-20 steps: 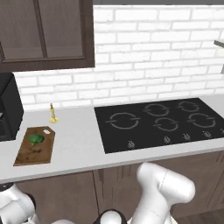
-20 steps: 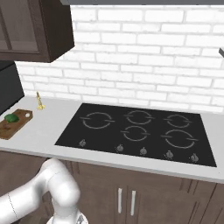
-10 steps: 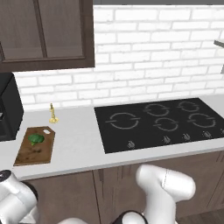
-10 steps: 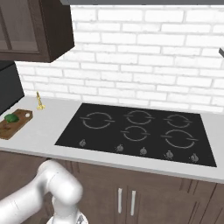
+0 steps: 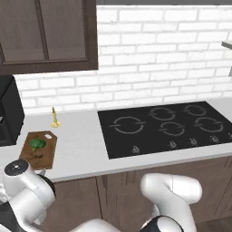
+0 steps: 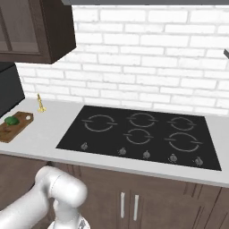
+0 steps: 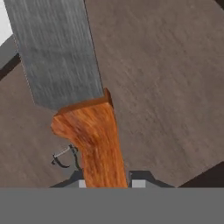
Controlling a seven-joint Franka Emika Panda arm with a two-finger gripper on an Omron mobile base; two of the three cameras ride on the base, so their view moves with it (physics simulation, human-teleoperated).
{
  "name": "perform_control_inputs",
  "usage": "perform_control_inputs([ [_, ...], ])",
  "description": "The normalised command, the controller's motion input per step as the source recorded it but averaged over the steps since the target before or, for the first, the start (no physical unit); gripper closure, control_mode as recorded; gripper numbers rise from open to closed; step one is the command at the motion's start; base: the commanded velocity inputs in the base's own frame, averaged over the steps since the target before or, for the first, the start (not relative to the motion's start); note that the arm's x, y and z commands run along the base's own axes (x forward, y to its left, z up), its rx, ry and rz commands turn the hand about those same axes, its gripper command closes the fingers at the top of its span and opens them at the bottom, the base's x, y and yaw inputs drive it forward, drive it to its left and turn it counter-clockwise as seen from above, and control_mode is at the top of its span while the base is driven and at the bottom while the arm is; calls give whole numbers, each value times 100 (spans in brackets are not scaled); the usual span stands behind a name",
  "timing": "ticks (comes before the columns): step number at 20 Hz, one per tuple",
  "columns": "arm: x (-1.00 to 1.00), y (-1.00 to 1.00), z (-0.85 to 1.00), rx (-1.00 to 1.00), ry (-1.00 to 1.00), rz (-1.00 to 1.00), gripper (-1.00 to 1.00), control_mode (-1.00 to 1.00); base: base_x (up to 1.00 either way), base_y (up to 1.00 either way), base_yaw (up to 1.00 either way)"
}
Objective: Place the appropriate cutting tool for cutting the broccoli skin on the cutting board.
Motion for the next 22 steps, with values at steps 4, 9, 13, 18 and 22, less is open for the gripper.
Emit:
perform_control_inputs([
  [4,52,-30,65,14,0,-31,100,-100,0,0,0],
  [9,78,-27,49,17,0,-21,100,-100,0,0,0],
  [13,78,-24,30,21,0,-10,100,-100,0,0,0],
  [18,86,-23,13,22,5,-2,100,-100,0,0,0],
  [22,80,-5,0,13,22,0,100,-100,0,0,0],
])
